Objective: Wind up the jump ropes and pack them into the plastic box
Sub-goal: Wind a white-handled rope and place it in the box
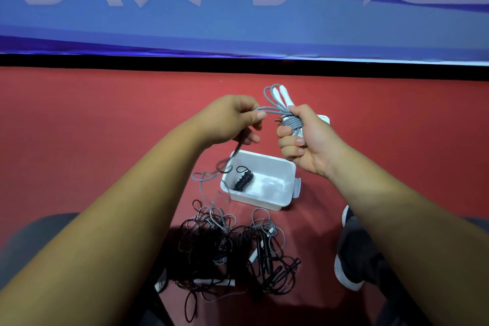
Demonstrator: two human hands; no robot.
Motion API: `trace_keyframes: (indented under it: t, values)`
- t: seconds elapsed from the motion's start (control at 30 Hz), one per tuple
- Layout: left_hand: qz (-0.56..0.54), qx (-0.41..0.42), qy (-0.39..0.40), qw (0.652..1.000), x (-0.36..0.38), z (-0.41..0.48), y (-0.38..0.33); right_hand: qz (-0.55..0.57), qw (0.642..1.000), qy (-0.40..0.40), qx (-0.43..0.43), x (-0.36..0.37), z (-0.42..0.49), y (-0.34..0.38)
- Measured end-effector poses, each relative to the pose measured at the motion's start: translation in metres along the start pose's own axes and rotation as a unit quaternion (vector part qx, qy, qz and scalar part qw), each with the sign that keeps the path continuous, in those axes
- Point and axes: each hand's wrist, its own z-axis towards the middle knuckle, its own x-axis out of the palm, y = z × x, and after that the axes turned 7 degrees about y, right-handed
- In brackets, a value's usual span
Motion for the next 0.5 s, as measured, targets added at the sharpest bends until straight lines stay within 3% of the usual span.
trace_keyframes:
  t: [0.13, 0.3, 0.5]
  values:
    - [0.019, 0.074, 0.044, 0.996, -0.009, -0.002, 0.003, 0.014, 1.000, 0.000, -0.017, -0.001, -0.002, 0.007]
    - [0.121, 0.060, 0.077, 0.988, -0.024, -0.003, 0.006, -0.008, 1.000, 0.021, -0.010, -0.005, -0.009, 0.017]
    - [0.249, 0.057, 0.004, 0.967, -0.020, 0.004, 0.012, -0.066, 0.993, 0.081, 0.055, 0.003, -0.017, 0.014]
